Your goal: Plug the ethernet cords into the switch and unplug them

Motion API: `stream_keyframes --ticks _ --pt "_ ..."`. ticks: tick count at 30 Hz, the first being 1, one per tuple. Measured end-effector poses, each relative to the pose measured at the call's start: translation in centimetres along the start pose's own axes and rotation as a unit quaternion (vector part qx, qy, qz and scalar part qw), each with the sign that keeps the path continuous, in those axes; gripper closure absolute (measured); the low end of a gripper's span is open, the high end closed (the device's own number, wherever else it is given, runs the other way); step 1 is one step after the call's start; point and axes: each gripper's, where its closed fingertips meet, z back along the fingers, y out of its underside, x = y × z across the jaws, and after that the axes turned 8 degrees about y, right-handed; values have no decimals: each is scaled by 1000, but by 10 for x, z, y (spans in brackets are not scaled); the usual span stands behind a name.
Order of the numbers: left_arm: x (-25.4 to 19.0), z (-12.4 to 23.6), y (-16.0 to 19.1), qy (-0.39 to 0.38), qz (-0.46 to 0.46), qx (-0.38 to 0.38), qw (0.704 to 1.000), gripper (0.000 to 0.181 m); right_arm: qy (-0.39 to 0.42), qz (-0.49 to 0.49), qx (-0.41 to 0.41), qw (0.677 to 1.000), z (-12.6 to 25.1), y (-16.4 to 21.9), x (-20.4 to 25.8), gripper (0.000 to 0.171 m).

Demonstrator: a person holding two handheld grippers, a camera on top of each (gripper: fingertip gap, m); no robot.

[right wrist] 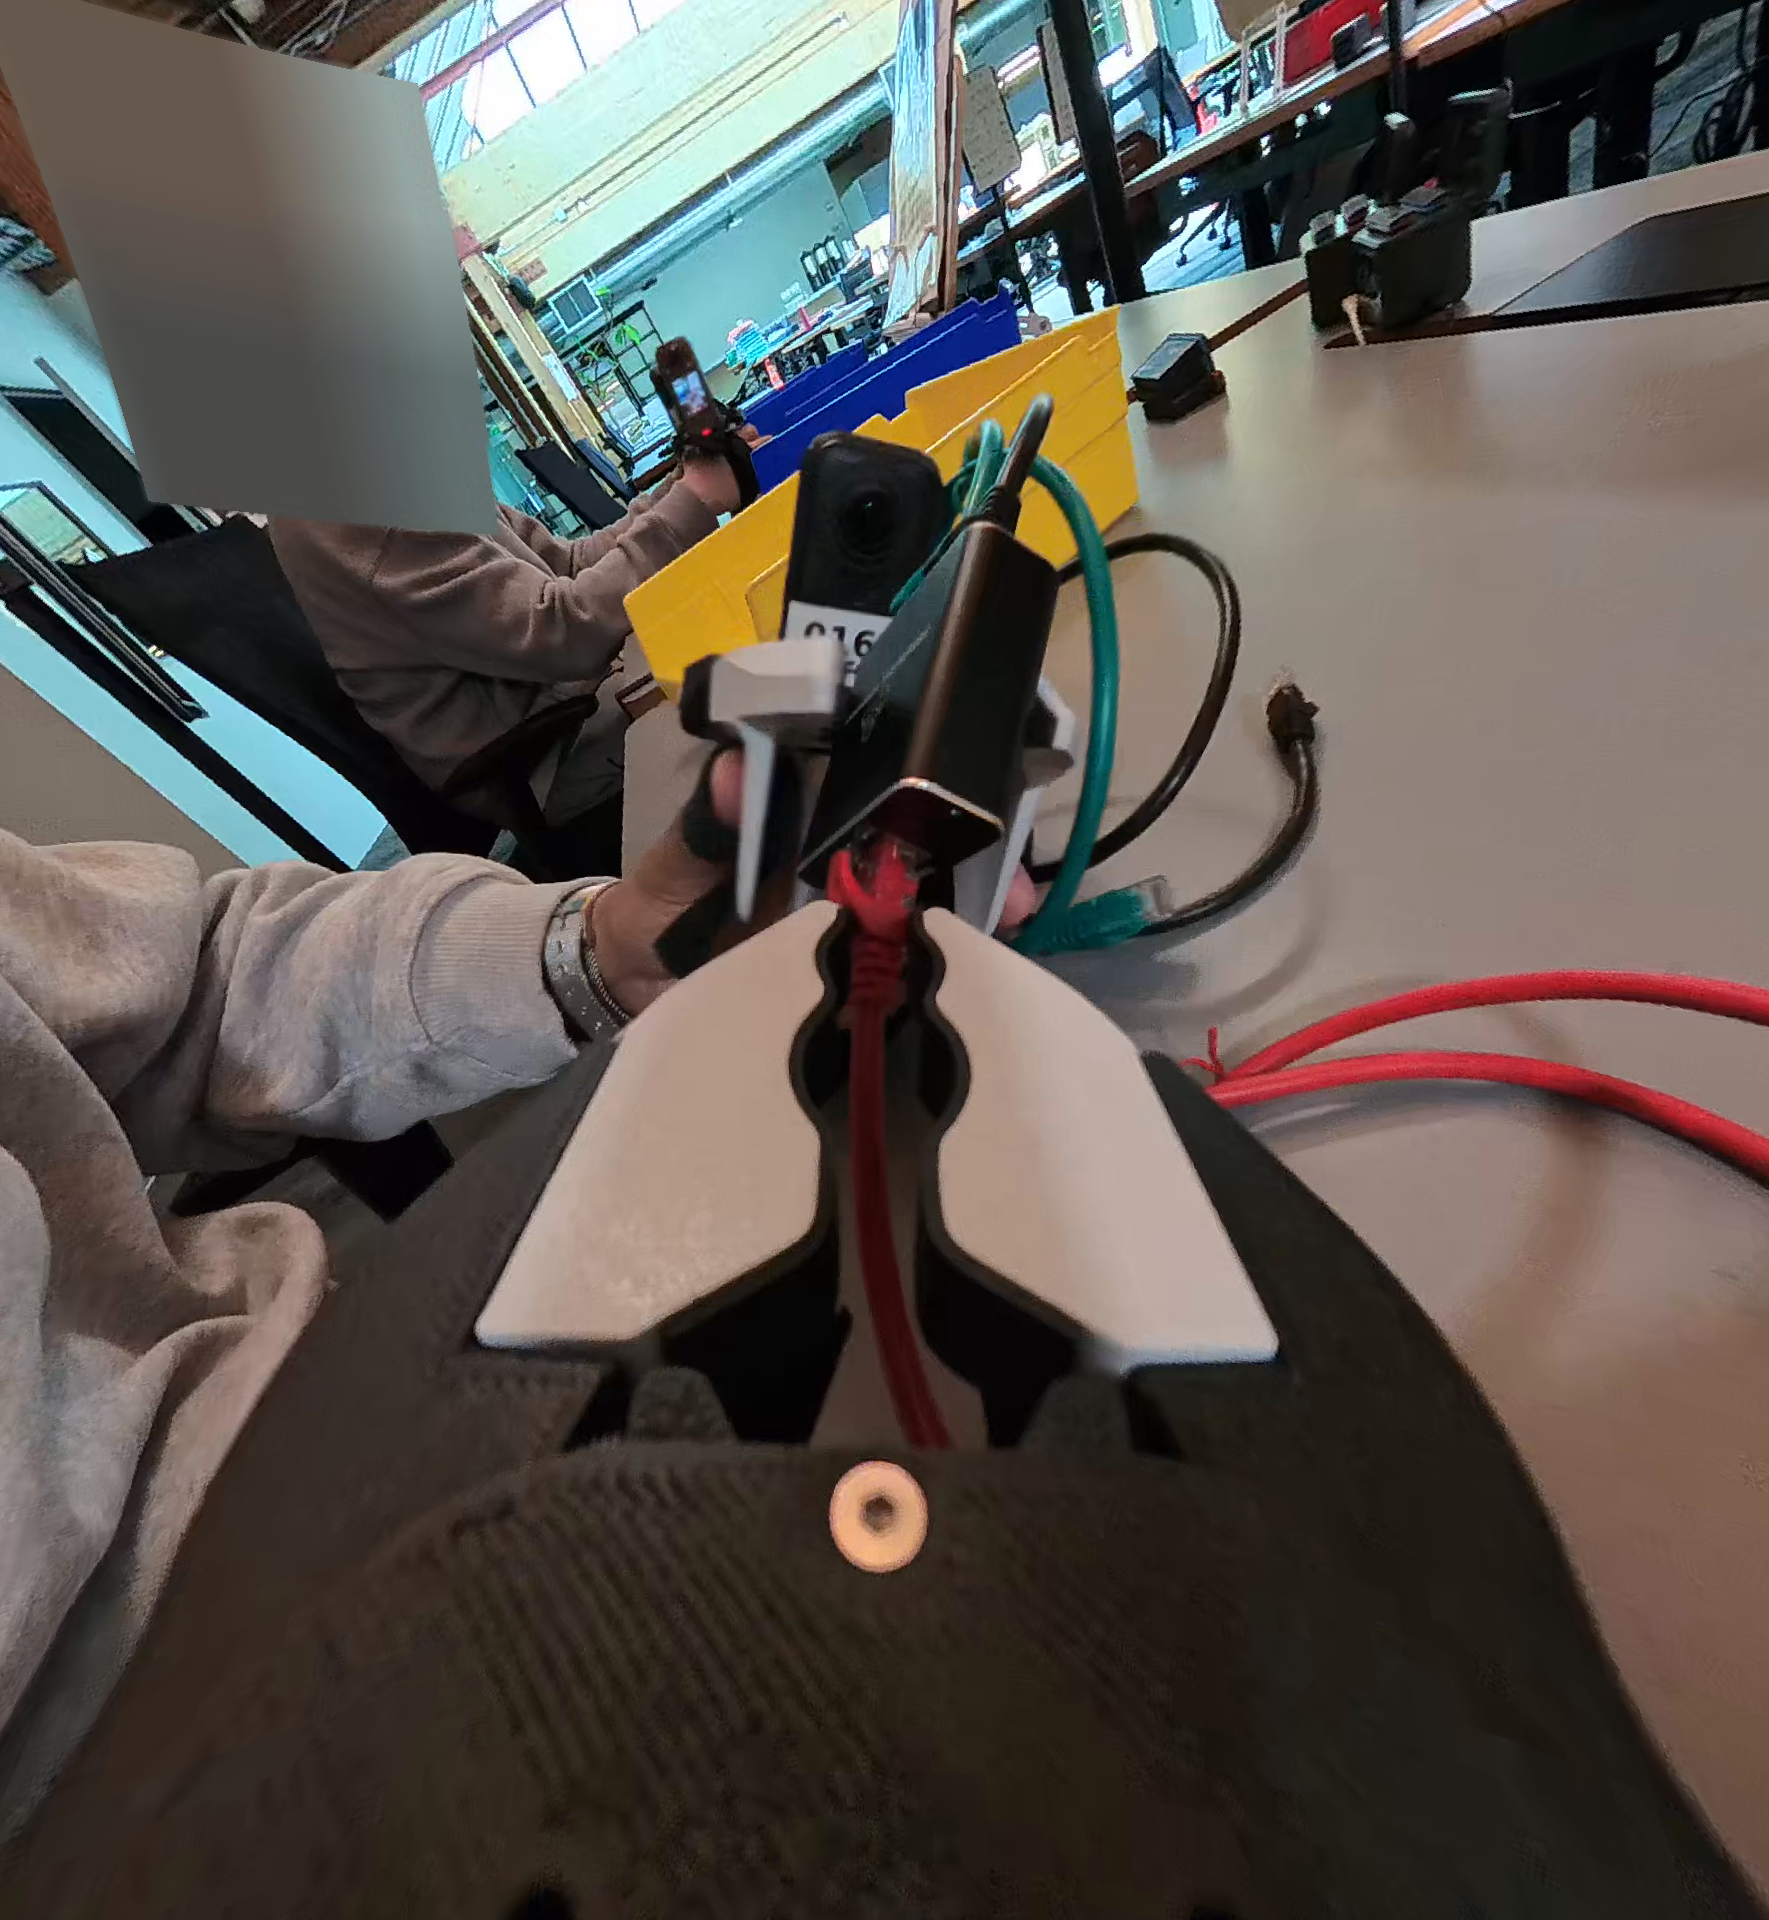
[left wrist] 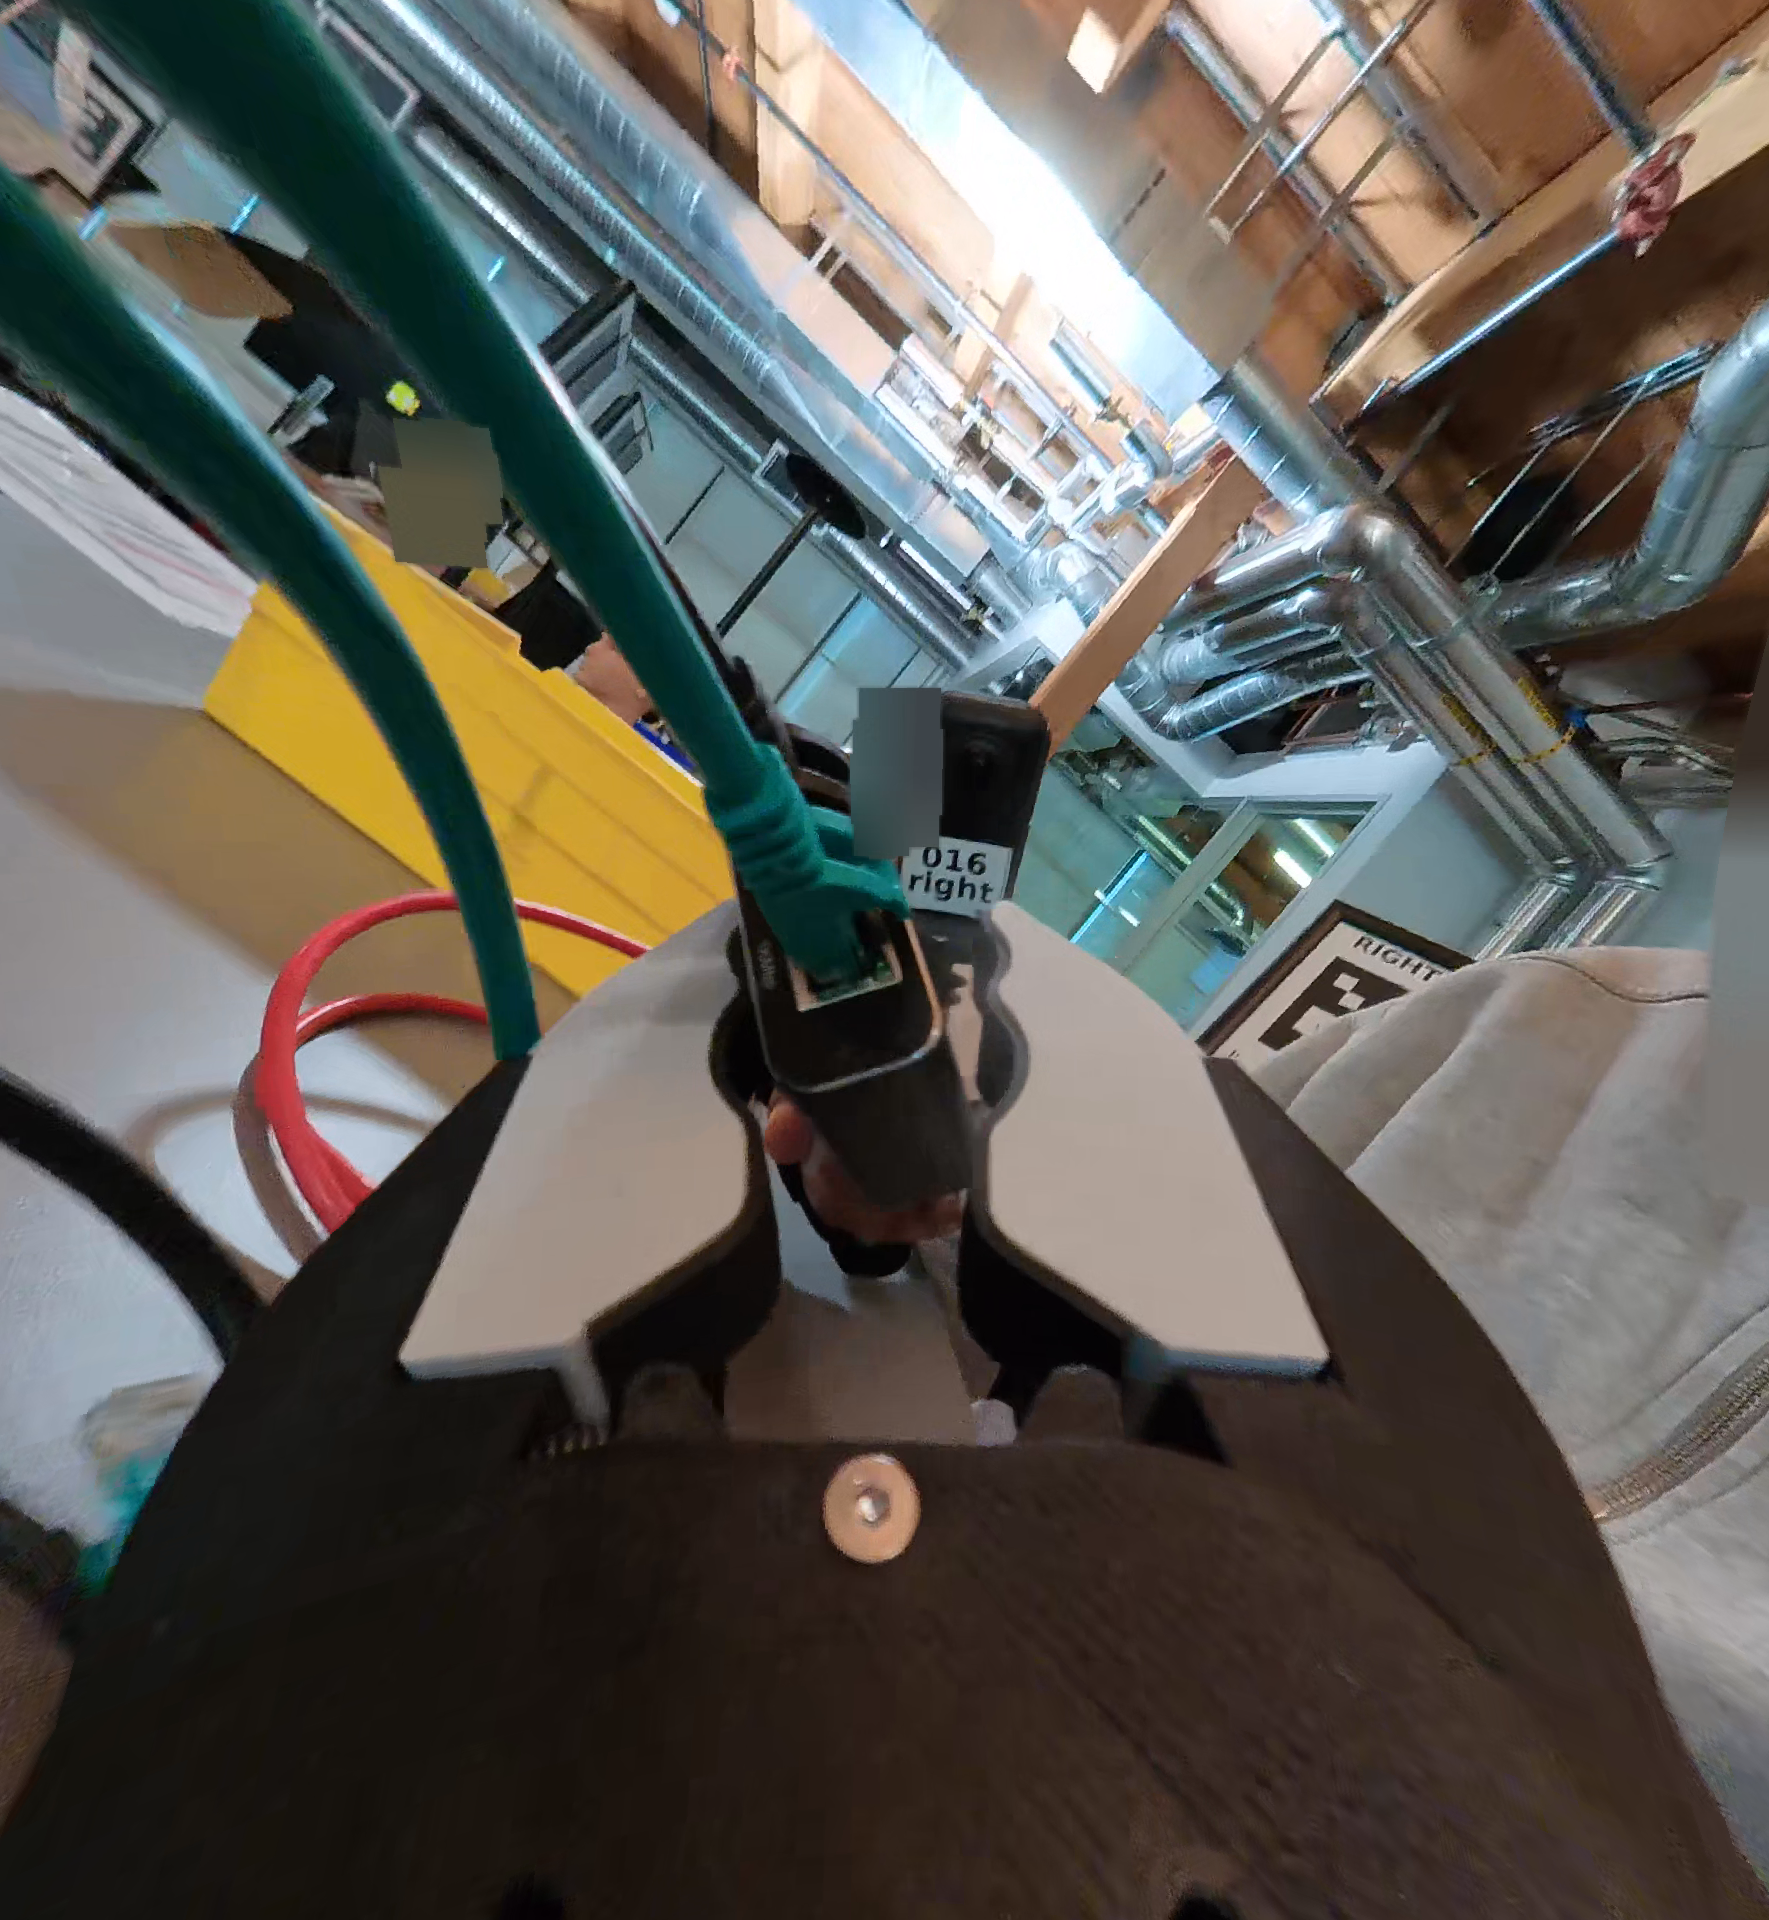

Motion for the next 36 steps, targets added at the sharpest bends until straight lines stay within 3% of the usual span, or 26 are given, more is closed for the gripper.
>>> stream_keyframes --ticks 5,10,18,36 --pt "4 2 0 -36 -29 20 999 153 19 -12 -3 1000 -1 0 -8 159" --pt "12 9 -4 -59 -31 12 998 154 19 -14 -21 999 3 -7 -9 146" --pt "8 -2 14 -57 -62 68 994 154 52 52 17 997 -3 6 -10 151" --pt "7 -5 19 -61 -68 81 992 155 27 0 32 999 -2 11 -11 157"
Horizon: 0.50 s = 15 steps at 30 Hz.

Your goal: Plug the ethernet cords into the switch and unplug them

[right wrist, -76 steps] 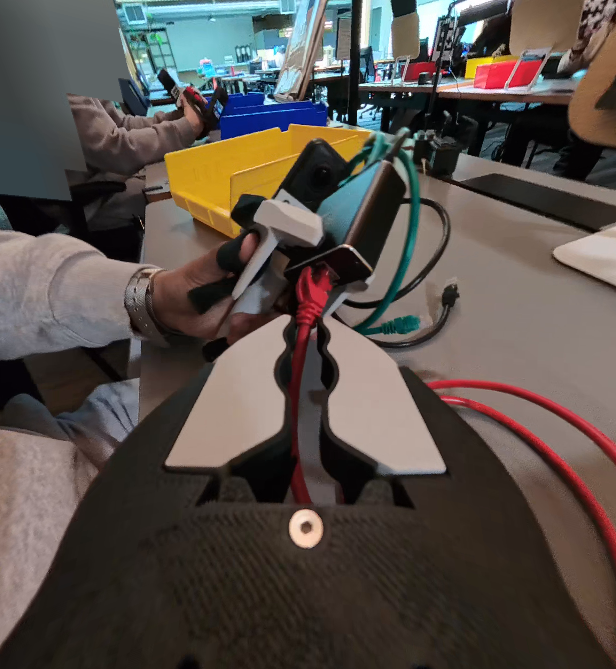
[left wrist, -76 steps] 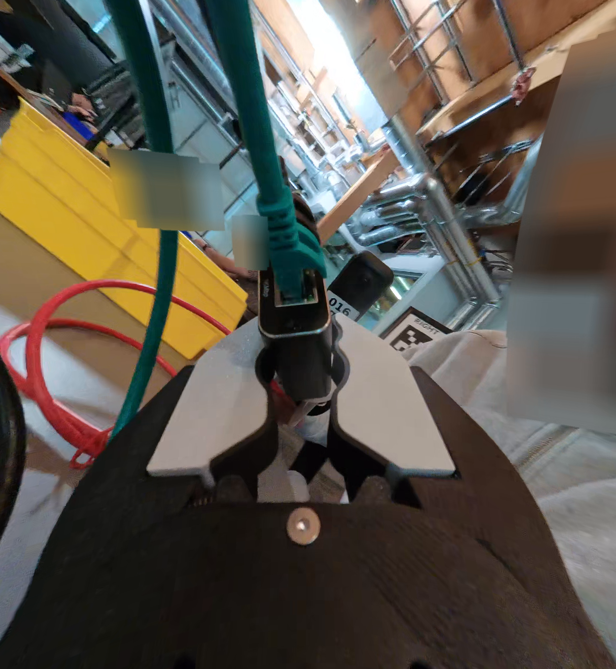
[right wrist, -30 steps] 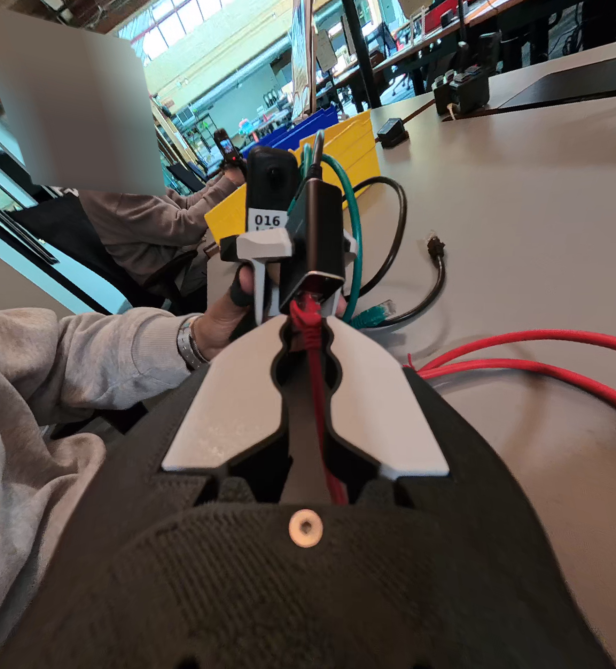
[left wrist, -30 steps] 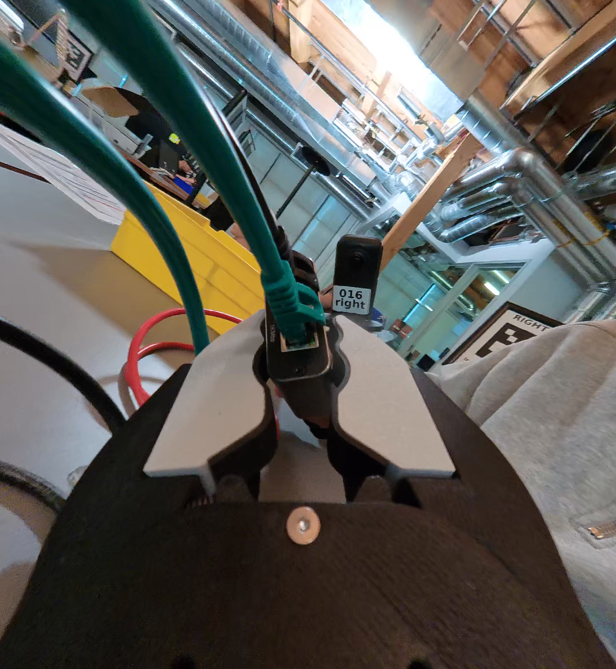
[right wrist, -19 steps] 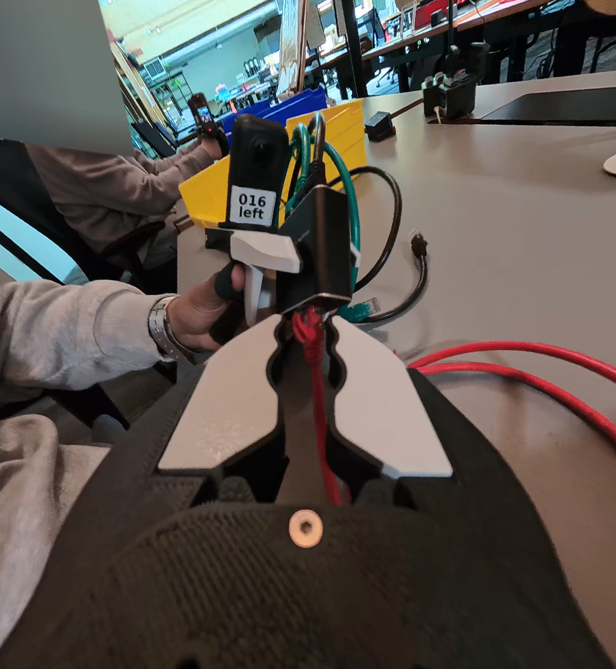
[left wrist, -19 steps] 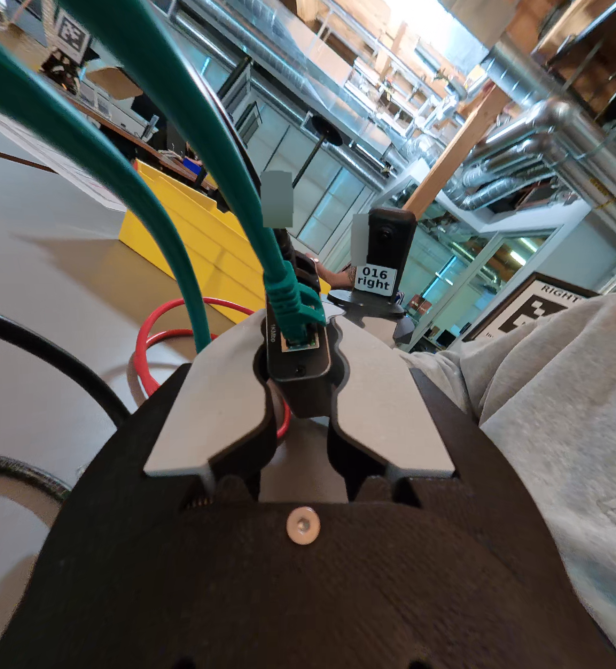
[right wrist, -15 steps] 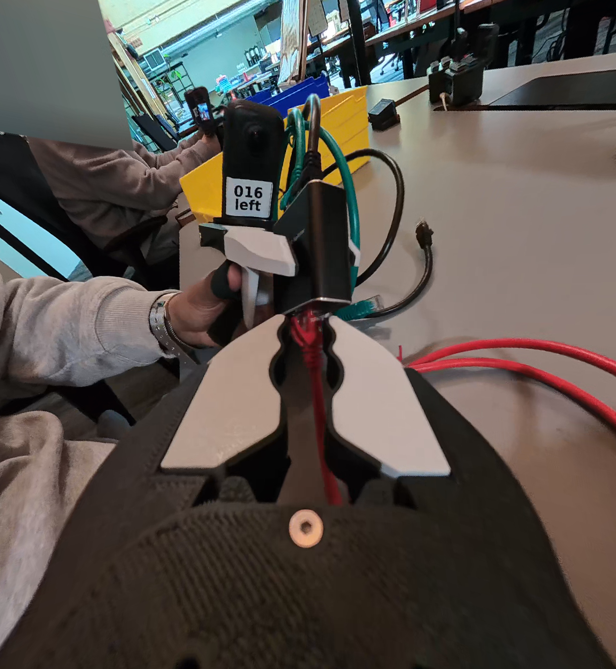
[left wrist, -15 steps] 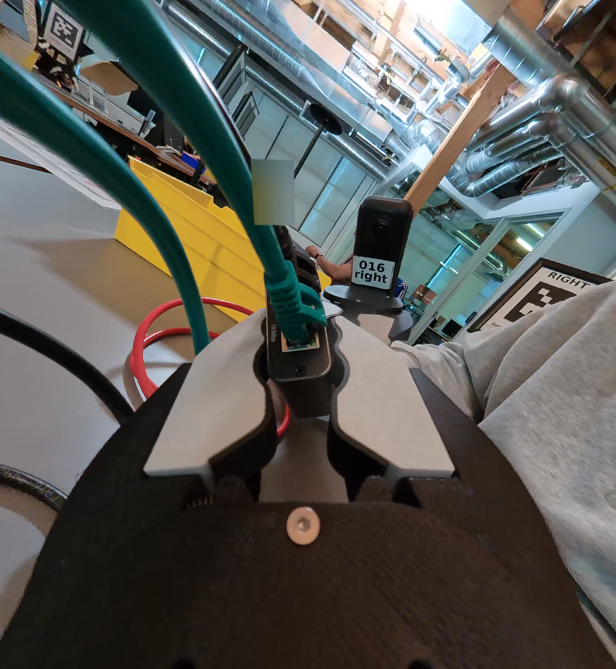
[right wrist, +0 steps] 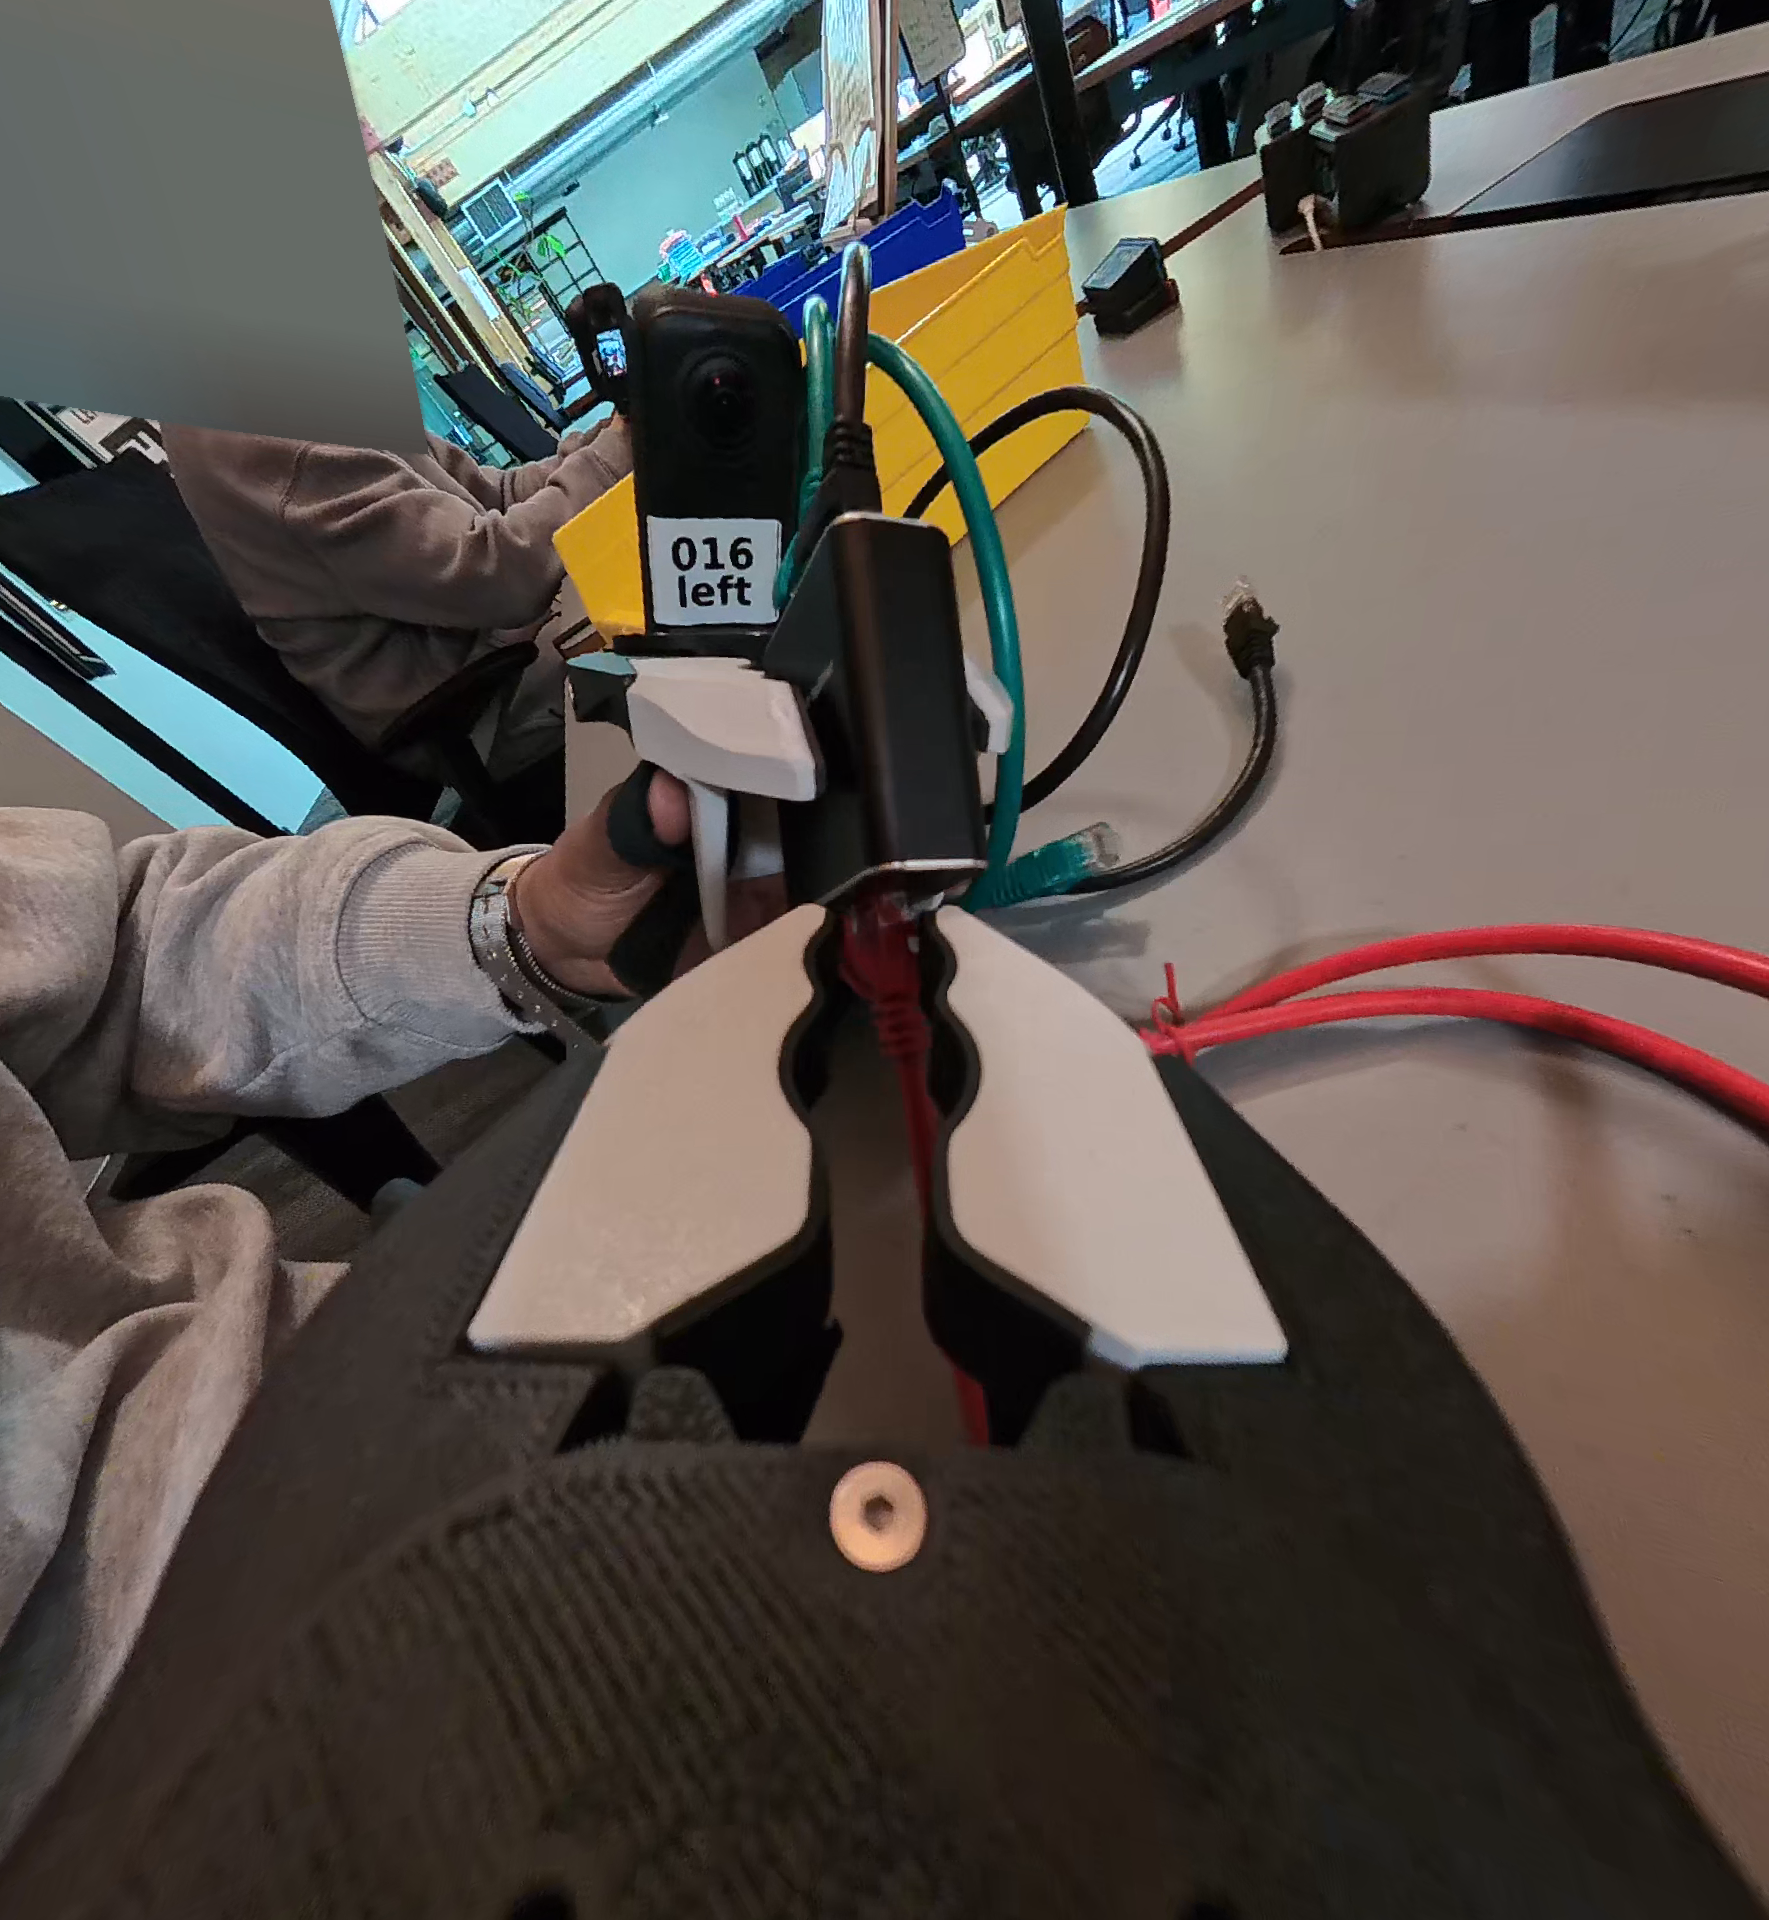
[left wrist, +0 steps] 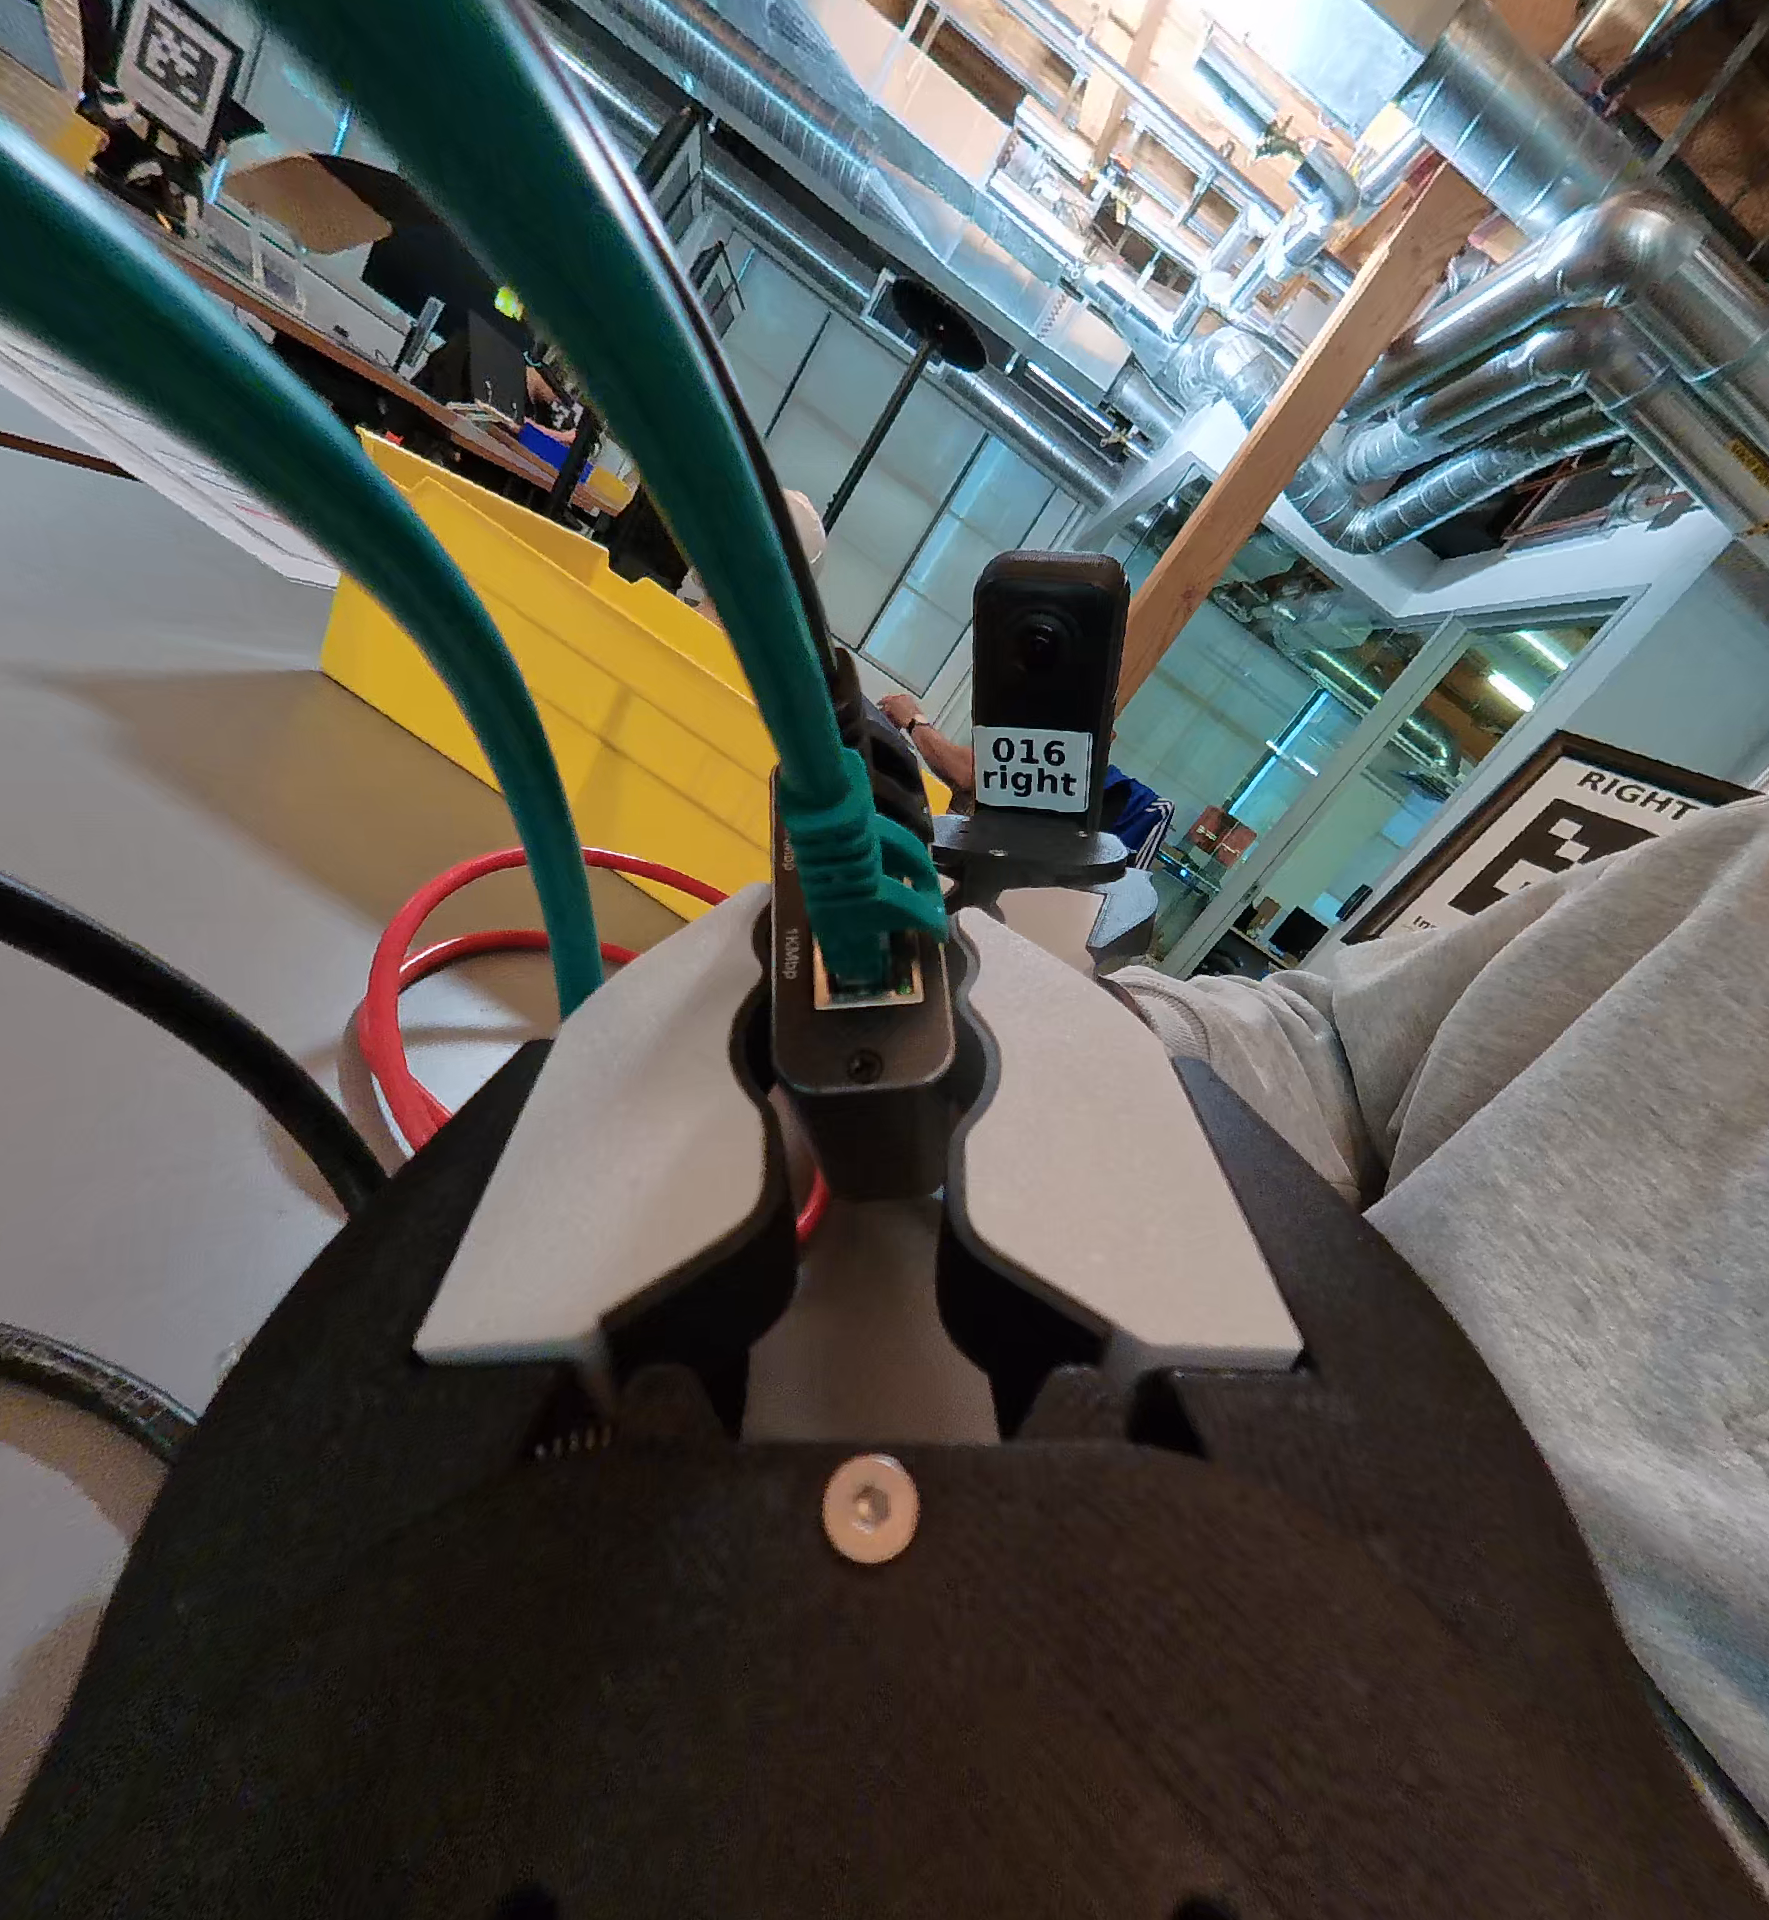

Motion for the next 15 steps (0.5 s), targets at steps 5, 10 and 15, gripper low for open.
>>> stream_keyframes --ticks 5,10,15 --pt "0 0 0 -3 3 -6 1000 155 10 -7 2 1000 0 -1 -2 158" --pt "2 1 -3 -15 12 -20 1000 155 7 -23 6 1000 -2 -2 -3 158" --pt "1 4 -11 -14 48 -43 998 156 16 -1 14 1000 -3 -3 0 159"
